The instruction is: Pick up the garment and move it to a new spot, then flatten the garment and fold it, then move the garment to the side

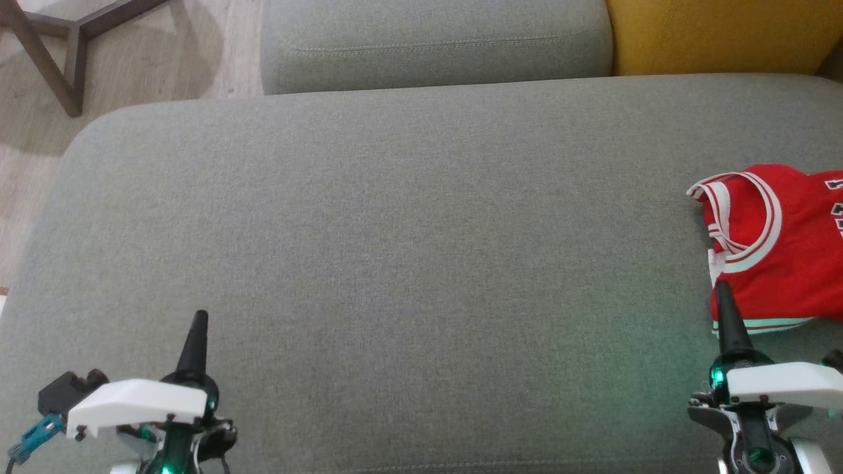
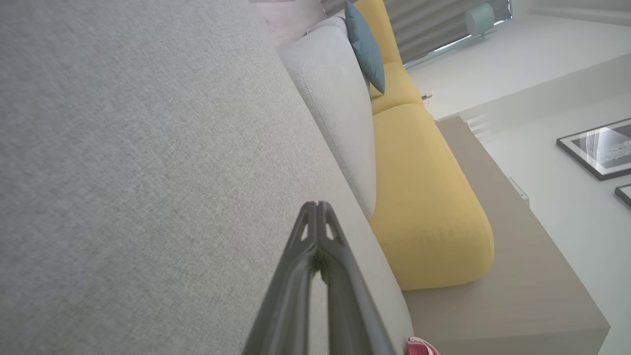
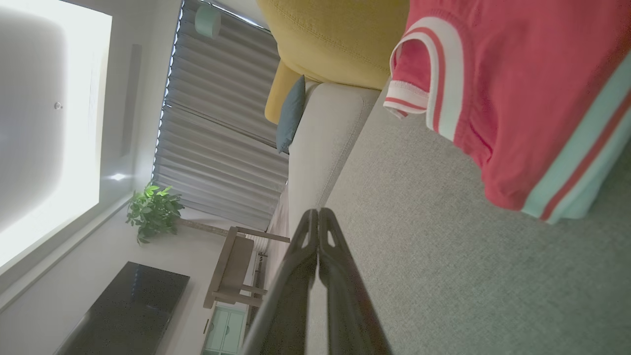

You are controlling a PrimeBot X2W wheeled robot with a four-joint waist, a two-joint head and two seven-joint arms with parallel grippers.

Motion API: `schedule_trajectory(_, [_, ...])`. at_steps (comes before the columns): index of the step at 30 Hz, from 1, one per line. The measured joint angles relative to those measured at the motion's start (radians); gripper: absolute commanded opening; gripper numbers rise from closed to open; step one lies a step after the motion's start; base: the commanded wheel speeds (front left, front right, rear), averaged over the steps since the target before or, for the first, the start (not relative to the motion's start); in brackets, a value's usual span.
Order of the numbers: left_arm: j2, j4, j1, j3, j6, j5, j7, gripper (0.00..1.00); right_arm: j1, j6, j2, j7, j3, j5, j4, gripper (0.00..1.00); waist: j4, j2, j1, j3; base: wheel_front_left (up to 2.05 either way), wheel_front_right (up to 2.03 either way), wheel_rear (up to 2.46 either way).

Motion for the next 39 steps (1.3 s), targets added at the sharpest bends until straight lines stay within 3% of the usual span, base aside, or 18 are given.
schedule_trajectory(39, [-0.039, 0.014, -0.045, 0.112, -0.087, -0.409, 0.105, 0.0, -0.062, 0.0, -0.001, 0.038, -0.045, 0.421, 0.079, 0.0, -0.005, 0.0, 0.0, -0.009, 0.0, 0.0, 0.0])
